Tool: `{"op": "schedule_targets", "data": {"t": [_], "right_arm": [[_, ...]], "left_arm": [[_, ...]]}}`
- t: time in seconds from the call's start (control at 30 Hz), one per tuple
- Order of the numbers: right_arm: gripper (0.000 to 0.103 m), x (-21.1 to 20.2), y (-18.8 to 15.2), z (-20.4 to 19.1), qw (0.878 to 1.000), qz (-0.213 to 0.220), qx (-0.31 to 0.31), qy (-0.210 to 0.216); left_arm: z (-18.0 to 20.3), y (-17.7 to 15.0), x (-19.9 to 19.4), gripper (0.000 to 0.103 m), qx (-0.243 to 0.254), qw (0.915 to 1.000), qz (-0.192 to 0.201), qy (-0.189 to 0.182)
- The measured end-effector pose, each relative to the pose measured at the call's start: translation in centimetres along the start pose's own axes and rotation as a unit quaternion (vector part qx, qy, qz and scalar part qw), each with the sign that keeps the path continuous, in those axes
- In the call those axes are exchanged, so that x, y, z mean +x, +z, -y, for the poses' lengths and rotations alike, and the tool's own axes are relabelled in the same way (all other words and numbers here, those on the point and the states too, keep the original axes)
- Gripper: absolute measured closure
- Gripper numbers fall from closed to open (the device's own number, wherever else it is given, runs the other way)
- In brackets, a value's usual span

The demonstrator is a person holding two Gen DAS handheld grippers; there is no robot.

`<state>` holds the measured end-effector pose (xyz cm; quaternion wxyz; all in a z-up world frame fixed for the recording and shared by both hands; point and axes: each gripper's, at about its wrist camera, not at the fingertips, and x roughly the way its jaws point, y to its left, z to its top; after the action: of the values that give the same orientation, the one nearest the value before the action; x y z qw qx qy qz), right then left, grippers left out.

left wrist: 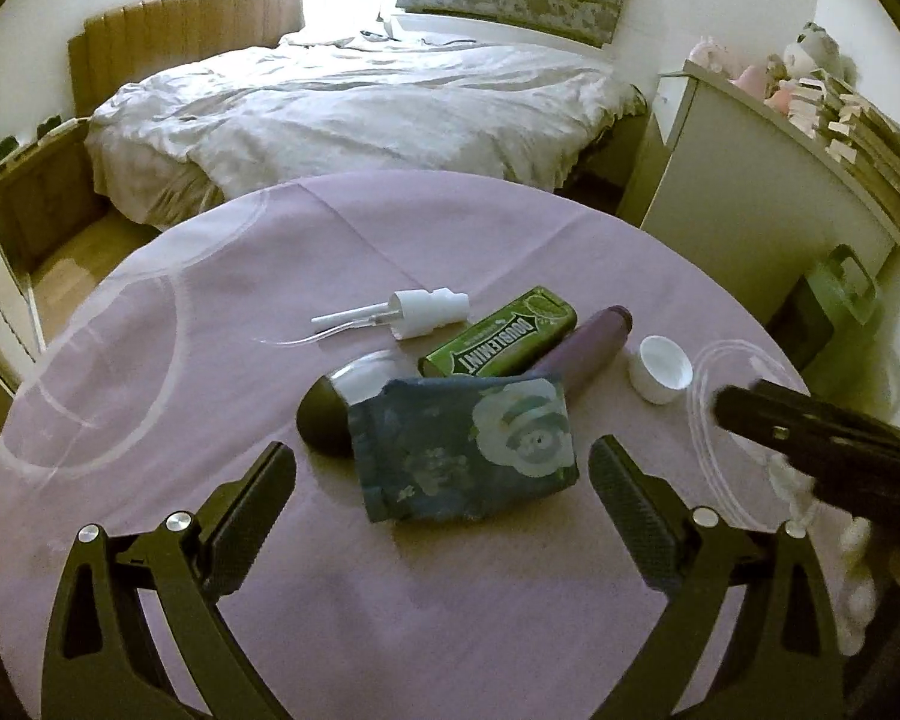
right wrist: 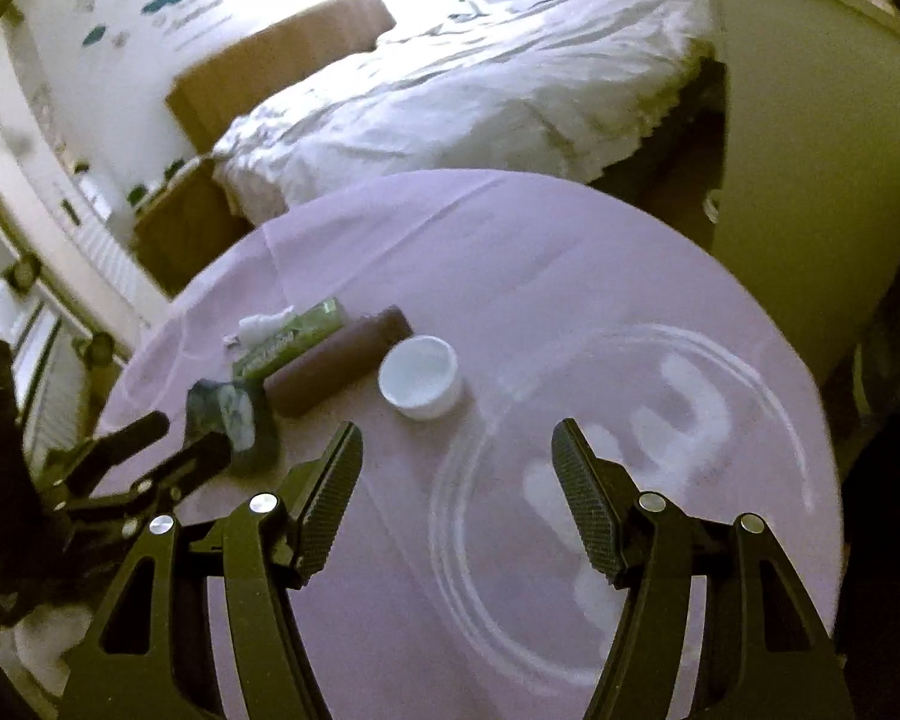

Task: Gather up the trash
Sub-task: 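Grasp the blue printed packet with the left gripper while the right gripper grasps the white cup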

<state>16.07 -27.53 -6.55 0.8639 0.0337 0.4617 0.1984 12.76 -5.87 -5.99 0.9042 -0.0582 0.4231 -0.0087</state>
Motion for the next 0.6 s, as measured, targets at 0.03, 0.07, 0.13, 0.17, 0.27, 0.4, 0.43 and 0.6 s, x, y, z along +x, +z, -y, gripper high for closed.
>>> {"op": "schedule_targets", "data": {"t": [0.03, 0.07, 0.13, 0.17, 0.27, 0.4, 0.43, 0.6], "right_arm": [[0.037, 0.8, 0.4, -0.5, 1.000, -0.005, -0.010, -0.006], [0.037, 1.6, 0.8, -0.9, 1.000, -0.010, -0.019, -0.012], [0.037, 2.7, 1.2, -1.4, 0.999, -0.016, -0.031, -0.022], [0.037, 3.0, 1.2, -1.4, 0.999, -0.019, -0.034, -0.023], [0.044, 3.7, 1.3, -1.9, 0.998, -0.016, -0.049, -0.036], [0.064, 3.8, 1.1, -1.8, 0.998, -0.014, -0.050, -0.041], [0.065, 3.7, 1.1, -1.8, 0.998, -0.013, -0.049, -0.042], [0.065, 2.9, 0.4, -1.8, 0.999, -0.005, -0.038, -0.035]], "left_arm": [[0.0, 0.0, 0.1, 0.006, 0.000, 1.0000, -0.001, -0.001], [0.1, 0.0, 0.2, 0.006, 0.001, 1.0000, -0.003, 0.000], [0.2, 0.1, 0.5, 0.006, 0.000, 1.0000, -0.007, 0.000], [0.2, 0.1, 0.7, 0.006, -0.001, 1.0000, -0.010, 0.002], [-0.2, 0.1, 1.2, 0.008, -0.008, 0.9998, -0.017, 0.000], [-0.8, -0.1, 1.3, 0.019, -0.017, 0.9997, -0.009, -0.015], [-0.8, -0.1, 1.2, 0.025, -0.016, 0.9997, -0.007, -0.018], [-0.9, -0.2, 0.8, 0.042, -0.019, 0.9991, 0.000, -0.038]]}}
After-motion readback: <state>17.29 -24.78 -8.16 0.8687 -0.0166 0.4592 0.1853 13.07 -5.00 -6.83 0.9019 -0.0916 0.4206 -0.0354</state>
